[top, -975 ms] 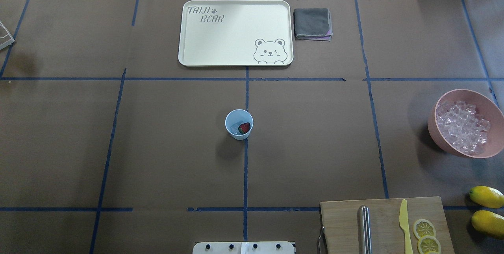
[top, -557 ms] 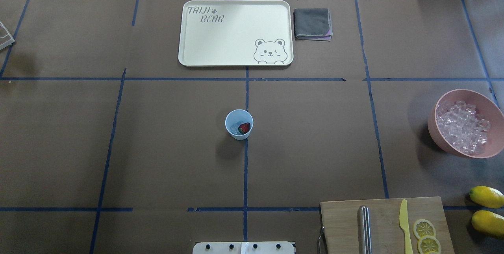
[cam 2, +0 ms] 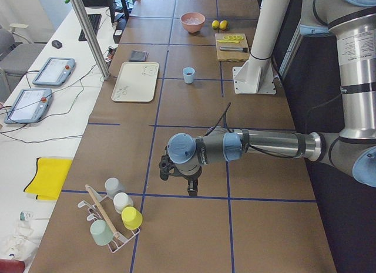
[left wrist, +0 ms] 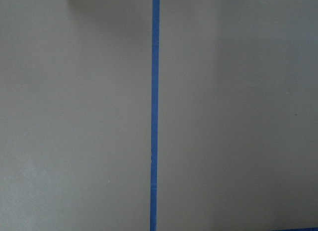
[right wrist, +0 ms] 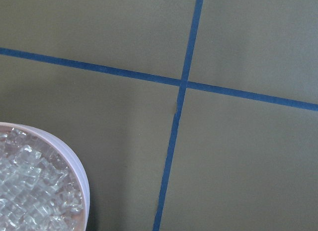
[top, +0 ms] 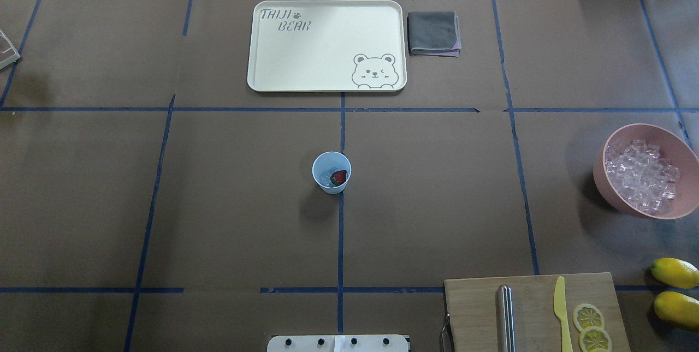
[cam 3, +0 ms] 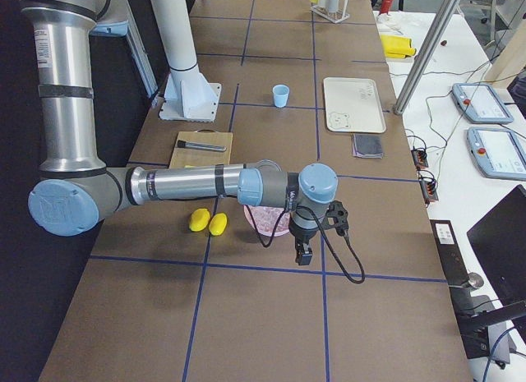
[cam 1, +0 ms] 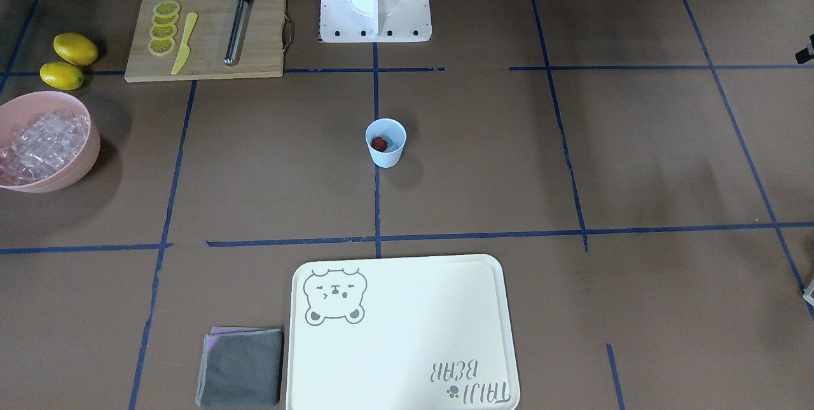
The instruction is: Put ice and strawberries in cup
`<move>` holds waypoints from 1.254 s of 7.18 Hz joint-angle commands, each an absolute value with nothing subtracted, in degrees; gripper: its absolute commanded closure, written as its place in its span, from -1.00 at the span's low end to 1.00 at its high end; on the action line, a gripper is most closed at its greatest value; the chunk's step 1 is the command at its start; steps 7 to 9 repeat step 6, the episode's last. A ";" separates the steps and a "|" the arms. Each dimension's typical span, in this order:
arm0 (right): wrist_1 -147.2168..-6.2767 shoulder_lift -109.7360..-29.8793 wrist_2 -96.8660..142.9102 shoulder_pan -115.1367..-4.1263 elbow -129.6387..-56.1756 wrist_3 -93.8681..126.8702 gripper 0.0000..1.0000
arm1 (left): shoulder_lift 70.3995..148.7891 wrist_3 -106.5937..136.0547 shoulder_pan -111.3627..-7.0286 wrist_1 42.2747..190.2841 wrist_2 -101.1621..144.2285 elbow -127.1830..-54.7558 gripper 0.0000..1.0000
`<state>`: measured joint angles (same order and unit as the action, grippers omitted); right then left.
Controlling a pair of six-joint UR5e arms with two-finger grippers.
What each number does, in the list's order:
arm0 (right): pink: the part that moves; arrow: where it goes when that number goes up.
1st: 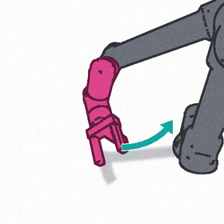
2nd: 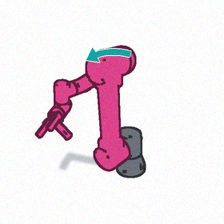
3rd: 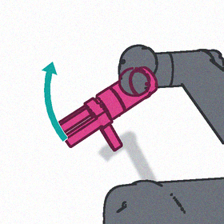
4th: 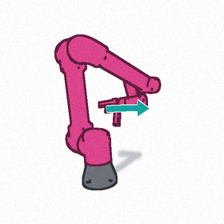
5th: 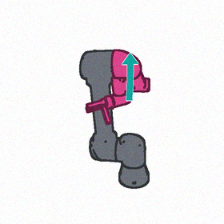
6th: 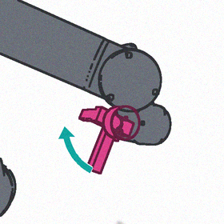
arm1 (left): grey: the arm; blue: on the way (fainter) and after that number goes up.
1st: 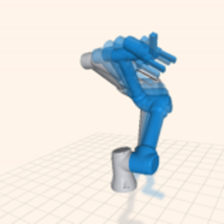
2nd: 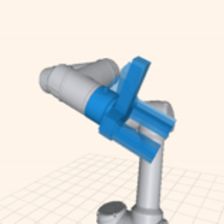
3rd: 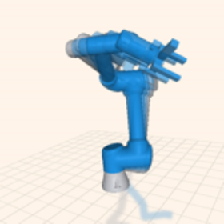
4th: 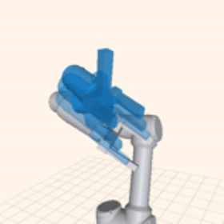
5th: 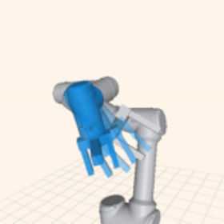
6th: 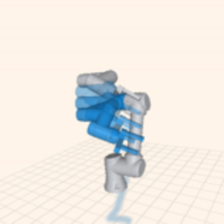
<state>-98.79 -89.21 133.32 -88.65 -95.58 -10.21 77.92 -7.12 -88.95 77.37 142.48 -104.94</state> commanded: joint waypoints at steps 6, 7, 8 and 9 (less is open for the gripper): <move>-98.79 -89.12 133.59 -88.68 -95.36 -10.02 -0.98 | 78.40 -7.12 -88.95 77.43 139.85 -105.29 -1.00; -98.79 -89.12 133.59 -88.68 -95.36 -10.02 -0.98 | 78.40 -7.12 -88.95 77.43 139.85 -105.29 -1.00; -98.79 -89.12 133.59 -88.68 -95.36 -10.02 -0.98 | 78.40 -7.12 -88.95 77.43 139.85 -105.29 -1.00; -98.79 -89.12 133.59 -88.68 -95.36 -10.02 -0.98 | 78.40 -7.12 -88.95 77.43 139.85 -105.29 -1.00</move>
